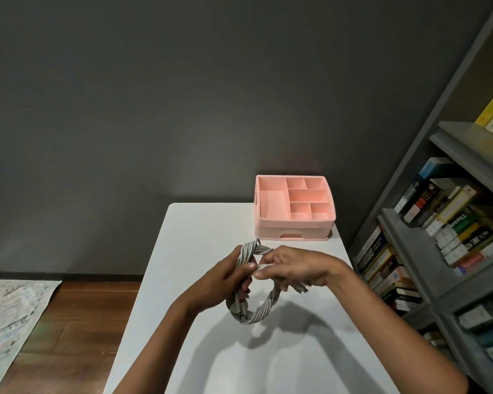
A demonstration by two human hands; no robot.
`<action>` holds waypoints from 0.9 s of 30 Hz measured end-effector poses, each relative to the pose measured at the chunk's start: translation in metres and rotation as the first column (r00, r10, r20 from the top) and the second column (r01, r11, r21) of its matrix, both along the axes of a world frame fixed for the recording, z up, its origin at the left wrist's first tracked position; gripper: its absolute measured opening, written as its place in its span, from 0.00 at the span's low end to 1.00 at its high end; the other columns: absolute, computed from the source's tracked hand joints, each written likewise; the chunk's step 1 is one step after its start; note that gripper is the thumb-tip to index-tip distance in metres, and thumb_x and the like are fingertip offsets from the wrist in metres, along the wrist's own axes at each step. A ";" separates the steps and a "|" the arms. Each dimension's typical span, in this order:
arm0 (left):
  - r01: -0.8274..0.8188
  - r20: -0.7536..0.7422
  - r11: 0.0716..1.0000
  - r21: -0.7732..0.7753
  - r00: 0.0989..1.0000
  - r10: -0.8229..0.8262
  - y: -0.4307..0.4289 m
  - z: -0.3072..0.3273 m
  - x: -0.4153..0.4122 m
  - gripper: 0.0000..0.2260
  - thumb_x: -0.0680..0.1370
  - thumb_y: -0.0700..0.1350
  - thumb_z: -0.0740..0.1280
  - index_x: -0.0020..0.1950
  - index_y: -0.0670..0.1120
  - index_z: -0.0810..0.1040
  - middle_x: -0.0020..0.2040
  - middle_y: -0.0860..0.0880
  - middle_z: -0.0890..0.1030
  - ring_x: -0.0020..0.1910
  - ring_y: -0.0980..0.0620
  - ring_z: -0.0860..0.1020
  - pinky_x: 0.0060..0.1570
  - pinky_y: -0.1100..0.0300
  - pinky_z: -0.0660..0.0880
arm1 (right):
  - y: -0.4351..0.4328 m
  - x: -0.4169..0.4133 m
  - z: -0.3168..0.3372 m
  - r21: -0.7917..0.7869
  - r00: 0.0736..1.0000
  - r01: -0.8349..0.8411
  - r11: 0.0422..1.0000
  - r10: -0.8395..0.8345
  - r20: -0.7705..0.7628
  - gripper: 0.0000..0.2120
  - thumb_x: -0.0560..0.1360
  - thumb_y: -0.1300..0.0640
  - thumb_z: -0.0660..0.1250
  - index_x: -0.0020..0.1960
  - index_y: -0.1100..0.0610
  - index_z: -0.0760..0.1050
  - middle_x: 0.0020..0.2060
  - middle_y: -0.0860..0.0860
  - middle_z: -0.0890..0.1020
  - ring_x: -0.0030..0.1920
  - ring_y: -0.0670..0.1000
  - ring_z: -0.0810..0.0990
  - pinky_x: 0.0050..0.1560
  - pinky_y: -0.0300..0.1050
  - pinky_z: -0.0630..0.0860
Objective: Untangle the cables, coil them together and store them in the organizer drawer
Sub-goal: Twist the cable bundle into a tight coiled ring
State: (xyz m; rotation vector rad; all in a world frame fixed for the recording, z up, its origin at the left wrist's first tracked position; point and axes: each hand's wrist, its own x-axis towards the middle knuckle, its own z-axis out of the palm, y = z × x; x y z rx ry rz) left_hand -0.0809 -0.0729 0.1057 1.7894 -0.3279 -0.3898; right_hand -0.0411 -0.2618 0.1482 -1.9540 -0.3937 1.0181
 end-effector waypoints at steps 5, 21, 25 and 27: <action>-0.037 -0.044 0.996 0.079 0.998 0.040 -0.011 -0.005 -0.004 0.15 0.82 0.50 0.55 0.51 0.36 0.61 0.35 0.46 0.70 0.30 0.50 0.72 0.42 0.49 0.77 | 0.000 0.009 0.015 -0.127 0.991 0.053 0.990 -0.037 0.126 0.16 0.80 0.53 0.62 0.36 0.58 0.75 0.28 0.52 0.73 0.25 0.44 0.69 0.27 0.37 0.65; -0.363 0.134 0.923 0.127 0.929 0.346 -0.042 -0.010 0.001 0.14 0.80 0.52 0.59 0.48 0.43 0.59 0.33 0.47 0.73 0.22 0.57 0.67 0.25 0.60 0.69 | 0.022 0.001 0.058 0.092 0.936 0.343 0.935 -0.348 0.046 0.34 0.76 0.32 0.46 0.55 0.61 0.72 0.39 0.62 0.84 0.36 0.57 0.84 0.38 0.46 0.79; -0.499 -0.049 0.853 -0.154 0.866 0.498 -0.045 -0.006 0.008 0.11 0.82 0.49 0.58 0.47 0.42 0.62 0.30 0.44 0.68 0.21 0.52 0.67 0.25 0.54 0.73 | 0.004 0.007 0.029 0.305 0.642 0.665 0.682 -0.731 0.232 0.28 0.78 0.35 0.47 0.56 0.55 0.73 0.48 0.57 0.84 0.49 0.56 0.83 0.53 0.50 0.77; -0.526 -0.122 0.810 -0.257 0.850 0.513 -0.047 -0.003 0.011 0.12 0.82 0.49 0.57 0.50 0.39 0.64 0.31 0.44 0.67 0.21 0.52 0.67 0.28 0.58 0.75 | 0.001 -0.004 -0.004 0.255 0.516 0.756 0.602 -0.789 0.334 0.26 0.76 0.34 0.53 0.60 0.55 0.70 0.57 0.54 0.78 0.57 0.55 0.78 0.60 0.52 0.73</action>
